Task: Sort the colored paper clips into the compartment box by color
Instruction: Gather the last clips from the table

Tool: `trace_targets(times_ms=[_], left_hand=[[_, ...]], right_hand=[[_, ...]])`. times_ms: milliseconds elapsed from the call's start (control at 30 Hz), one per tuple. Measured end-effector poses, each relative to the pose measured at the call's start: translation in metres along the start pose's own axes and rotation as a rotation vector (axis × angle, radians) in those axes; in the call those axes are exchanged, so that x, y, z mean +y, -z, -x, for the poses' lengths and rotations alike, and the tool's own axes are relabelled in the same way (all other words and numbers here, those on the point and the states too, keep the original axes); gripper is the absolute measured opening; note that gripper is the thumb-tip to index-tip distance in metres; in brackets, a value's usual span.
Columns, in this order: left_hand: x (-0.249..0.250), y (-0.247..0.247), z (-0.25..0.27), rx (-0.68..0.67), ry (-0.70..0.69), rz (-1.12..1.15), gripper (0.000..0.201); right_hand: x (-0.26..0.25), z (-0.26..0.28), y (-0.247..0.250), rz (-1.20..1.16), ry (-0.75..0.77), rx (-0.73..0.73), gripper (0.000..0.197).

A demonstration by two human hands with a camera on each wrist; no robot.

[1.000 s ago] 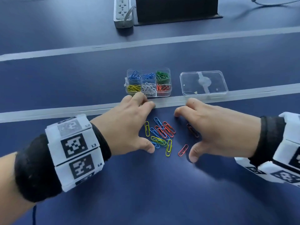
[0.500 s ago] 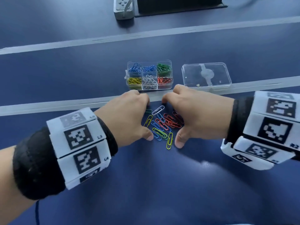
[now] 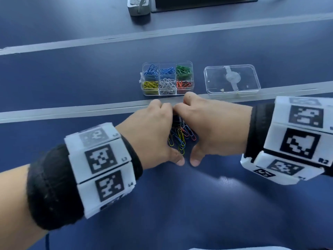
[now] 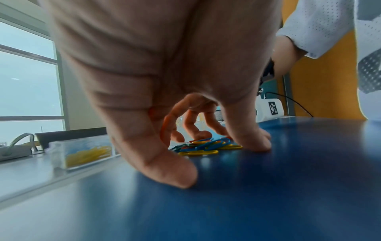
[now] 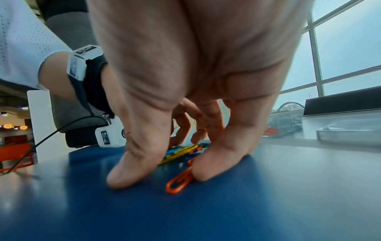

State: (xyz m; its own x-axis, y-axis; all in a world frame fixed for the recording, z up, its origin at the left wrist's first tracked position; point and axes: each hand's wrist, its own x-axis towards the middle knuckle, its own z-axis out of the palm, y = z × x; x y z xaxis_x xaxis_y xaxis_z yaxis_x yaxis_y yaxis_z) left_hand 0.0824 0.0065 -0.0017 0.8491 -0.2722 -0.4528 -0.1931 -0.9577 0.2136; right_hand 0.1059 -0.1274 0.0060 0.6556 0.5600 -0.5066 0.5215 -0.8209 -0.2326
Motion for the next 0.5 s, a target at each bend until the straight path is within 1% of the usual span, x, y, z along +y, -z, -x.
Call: trace_targets(times_ms=[67, 167, 233, 300, 367, 400, 467, 500], left_hand=[[0.001, 0.002, -0.005, 0.022, -0.007, 0.019, 0.078], [-0.001, 0.005, -0.009, 0.044, -0.015, -0.001, 0.071], [0.001, 0.006, -0.01, 0.071, -0.038, -0.007, 0.061], [0.004, 0.006, -0.013, 0.094, -0.067, 0.018, 0.051], [0.003, 0.007, -0.015, 0.096, -0.057, 0.054, 0.052], [0.0, 0.008, -0.015, 0.089, -0.042, 0.084, 0.056], [-0.005, 0.008, -0.013, 0.076, -0.024, 0.171, 0.064], [-0.007, 0.008, -0.011, 0.08, -0.024, 0.221, 0.065]], right_hand=[[0.006, -0.001, 0.006, 0.022, 0.012, -0.006, 0.088], [0.019, -0.001, 0.01, 0.034, -0.007, 0.0, 0.087], [0.019, -0.003, 0.008, 0.011, -0.007, 0.03, 0.076], [0.017, -0.008, 0.005, -0.002, -0.009, 0.081, 0.06], [0.018, -0.011, 0.006, -0.017, -0.023, 0.122, 0.052], [0.019, -0.011, 0.006, -0.036, -0.028, 0.132, 0.055], [0.02, -0.007, 0.007, -0.083, -0.037, 0.121, 0.07], [0.019, -0.005, 0.007, -0.091, -0.037, 0.1, 0.078]])
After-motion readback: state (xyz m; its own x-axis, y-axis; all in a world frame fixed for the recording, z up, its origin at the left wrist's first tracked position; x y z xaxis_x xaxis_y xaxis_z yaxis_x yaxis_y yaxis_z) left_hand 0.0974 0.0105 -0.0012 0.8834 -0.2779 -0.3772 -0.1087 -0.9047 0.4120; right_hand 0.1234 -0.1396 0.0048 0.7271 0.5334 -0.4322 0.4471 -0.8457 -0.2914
